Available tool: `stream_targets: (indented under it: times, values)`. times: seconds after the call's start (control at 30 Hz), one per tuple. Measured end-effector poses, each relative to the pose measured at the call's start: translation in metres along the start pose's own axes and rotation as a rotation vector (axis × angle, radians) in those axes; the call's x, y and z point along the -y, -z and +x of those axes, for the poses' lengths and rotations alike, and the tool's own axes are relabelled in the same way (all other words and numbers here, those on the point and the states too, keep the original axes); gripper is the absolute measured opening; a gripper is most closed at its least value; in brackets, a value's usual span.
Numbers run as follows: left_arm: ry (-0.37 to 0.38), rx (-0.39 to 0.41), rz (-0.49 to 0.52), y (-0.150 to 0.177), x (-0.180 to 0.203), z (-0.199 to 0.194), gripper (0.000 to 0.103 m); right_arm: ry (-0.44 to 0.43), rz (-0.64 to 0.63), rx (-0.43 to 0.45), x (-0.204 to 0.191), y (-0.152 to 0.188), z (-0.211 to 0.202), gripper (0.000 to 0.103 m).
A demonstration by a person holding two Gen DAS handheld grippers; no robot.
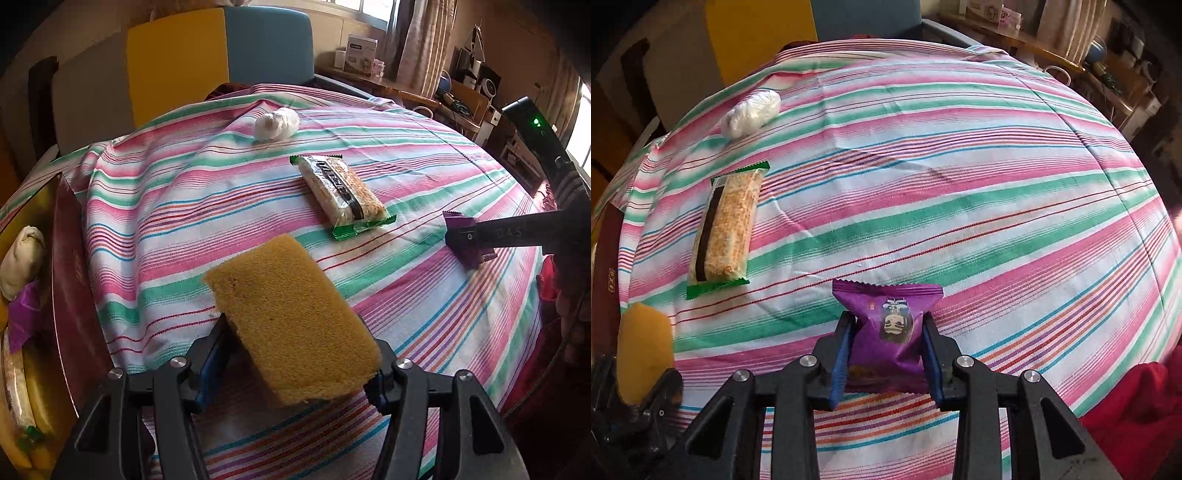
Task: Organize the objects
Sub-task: 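Lift the sponge with the left gripper while the right gripper grasps the purple packet, then carry the yellow sponge into the gold tray and open the left gripper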
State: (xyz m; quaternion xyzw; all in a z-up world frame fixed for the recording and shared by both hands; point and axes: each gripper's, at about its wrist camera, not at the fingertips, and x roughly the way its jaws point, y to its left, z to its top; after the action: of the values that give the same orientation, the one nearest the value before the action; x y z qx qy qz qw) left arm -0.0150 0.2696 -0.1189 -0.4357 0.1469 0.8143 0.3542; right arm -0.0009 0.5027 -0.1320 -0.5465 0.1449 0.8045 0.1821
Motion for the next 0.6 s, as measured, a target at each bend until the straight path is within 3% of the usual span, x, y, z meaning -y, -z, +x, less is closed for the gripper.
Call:
stream_targets:
  times: [0.6]
  values:
    - [-0.007,0.015,0.006,0.0004,0.0011,-0.0017,0.061,0.012,-0.008,0.008,-0.0048,-0.0025,0.0038,0.037]
